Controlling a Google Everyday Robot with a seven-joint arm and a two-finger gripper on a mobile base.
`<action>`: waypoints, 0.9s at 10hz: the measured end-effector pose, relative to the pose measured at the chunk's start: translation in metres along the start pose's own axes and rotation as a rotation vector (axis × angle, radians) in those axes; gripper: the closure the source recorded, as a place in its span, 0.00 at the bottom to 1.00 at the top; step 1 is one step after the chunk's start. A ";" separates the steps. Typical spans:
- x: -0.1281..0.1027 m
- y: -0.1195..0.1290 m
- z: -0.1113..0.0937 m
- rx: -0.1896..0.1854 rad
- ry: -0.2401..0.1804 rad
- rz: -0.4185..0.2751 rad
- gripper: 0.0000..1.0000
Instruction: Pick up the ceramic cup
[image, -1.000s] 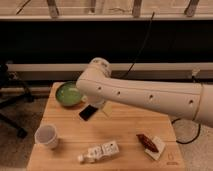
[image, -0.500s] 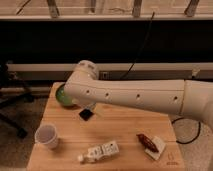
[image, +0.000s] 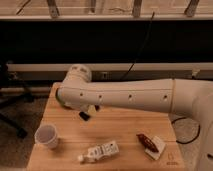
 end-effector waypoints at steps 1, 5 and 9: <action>-0.001 -0.001 0.001 0.007 0.002 -0.006 0.20; -0.009 -0.013 0.013 0.030 -0.019 -0.043 0.39; -0.019 -0.029 0.021 0.053 -0.028 -0.075 0.37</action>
